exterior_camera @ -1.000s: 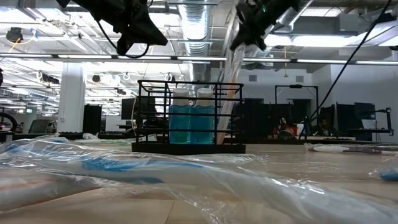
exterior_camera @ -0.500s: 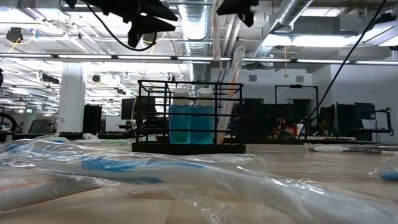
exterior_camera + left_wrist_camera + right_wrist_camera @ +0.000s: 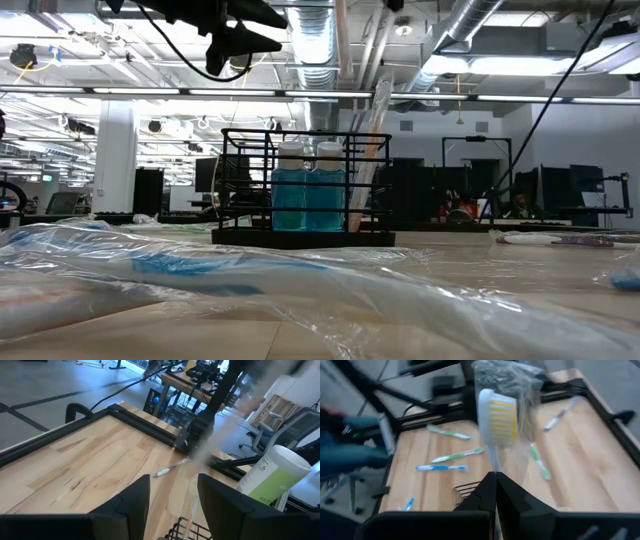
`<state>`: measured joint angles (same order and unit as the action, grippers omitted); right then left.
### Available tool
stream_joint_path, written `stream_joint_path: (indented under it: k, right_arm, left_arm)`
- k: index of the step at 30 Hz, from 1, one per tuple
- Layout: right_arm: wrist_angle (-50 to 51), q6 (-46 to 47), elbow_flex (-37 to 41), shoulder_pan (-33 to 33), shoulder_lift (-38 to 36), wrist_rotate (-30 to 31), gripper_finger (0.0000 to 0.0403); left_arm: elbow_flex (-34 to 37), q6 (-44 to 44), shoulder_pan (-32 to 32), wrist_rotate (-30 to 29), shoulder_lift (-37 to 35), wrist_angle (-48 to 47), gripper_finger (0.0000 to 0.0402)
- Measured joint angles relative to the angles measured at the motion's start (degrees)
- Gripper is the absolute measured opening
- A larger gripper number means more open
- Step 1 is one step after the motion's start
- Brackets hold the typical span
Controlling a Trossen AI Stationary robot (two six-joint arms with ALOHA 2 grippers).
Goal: Pick & Place toothbrushing station
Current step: Put the top right orange toothbrush into the top right section of the mesh organizer
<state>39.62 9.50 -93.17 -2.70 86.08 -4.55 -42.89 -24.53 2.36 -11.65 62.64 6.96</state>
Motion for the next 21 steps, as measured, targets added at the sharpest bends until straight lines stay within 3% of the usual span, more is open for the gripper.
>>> stream_joint_path:
  k: [9, 14, 21]
  right_arm:
    - [-6.0, 1.6, 2.2, 12.3, 0.1, 14.2, 0.0000]
    - [-5.8, 2.6, 2.5, 16.6, 1.3, 25.2, 0.0000]
    - [-5.4, 5.5, 2.5, 20.0, 3.4, 31.2, 0.0000]
  left_arm:
    - [0.0, -1.8, -0.1, 0.7, 0.0, 0.0, 0.0150]
    - [0.0, -3.0, -0.1, 1.1, 0.0, -0.1, 0.0149]
    - [0.0, -4.0, -0.1, 1.8, 0.0, -0.1, 0.0149]
